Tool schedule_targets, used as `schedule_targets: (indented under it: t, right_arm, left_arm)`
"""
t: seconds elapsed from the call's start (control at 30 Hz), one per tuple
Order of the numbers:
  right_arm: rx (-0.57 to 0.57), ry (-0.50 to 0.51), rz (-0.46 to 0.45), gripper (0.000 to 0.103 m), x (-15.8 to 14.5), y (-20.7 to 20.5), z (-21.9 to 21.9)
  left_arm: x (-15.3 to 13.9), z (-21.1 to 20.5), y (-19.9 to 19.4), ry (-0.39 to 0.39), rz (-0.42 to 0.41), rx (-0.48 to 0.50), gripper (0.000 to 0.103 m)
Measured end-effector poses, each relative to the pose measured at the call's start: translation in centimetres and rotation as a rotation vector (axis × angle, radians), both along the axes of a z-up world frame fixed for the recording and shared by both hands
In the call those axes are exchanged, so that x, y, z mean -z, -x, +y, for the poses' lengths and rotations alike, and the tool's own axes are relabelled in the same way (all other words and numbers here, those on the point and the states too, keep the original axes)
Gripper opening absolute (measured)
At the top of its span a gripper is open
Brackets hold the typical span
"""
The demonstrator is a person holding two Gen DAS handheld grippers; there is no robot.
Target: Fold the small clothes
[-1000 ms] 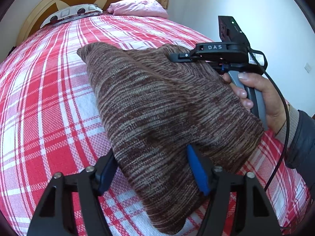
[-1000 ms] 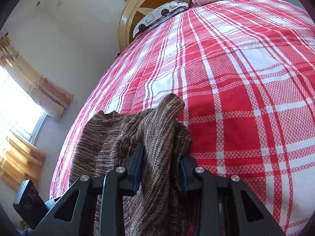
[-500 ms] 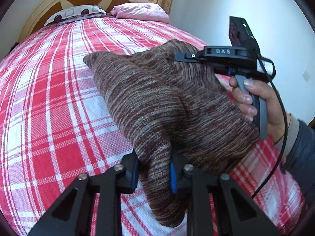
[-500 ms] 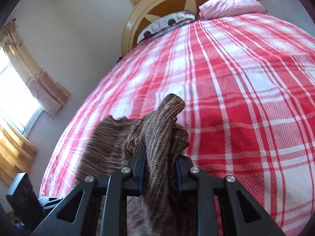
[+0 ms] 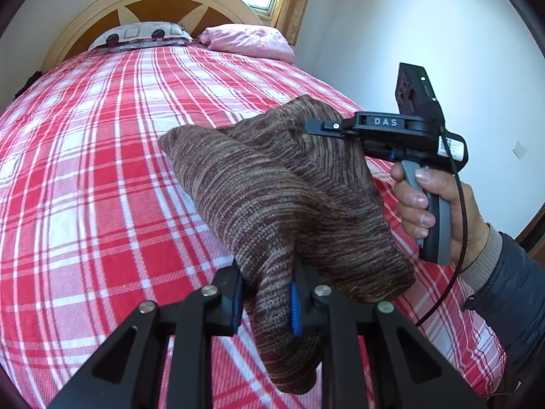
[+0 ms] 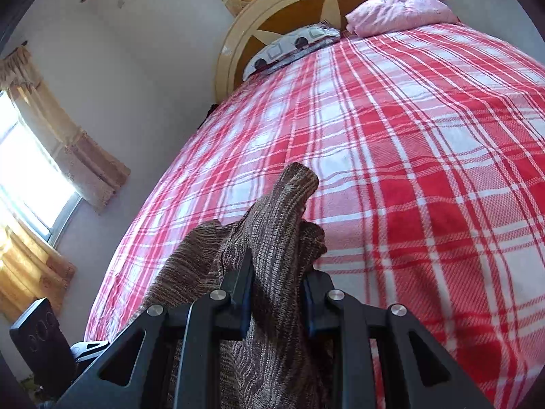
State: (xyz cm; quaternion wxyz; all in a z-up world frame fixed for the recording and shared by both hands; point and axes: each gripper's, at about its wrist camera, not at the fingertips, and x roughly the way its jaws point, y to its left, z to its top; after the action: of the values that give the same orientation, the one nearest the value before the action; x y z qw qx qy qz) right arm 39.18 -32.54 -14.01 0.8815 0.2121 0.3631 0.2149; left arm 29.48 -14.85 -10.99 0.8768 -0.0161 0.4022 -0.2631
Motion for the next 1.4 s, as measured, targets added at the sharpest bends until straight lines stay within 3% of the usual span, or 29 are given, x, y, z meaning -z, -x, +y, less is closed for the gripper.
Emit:
schedule_targets:
  t: [0.57, 0.93, 1.4]
  right_arm:
    - [-0.076, -0.062, -0.074, 0.024, -3.8, 5.4, 6.0]
    - [-0.153, -0.096, -0.081, 0.024, -4.2, 8.3, 11.7]
    - [-0.239, -0.092, -0.093, 0.024, -4.9, 10.5, 17.9]
  left_arm:
    - [-3.0, 5.6, 5.3, 0.014, -0.067, -0.072, 0.021]
    - [-3.6, 9.5, 9.1, 0.005, -0.081, -0.140, 0.021]
    - [-3.6, 14.8, 13.0, 0.060, -0.105, -0.230, 0.021]
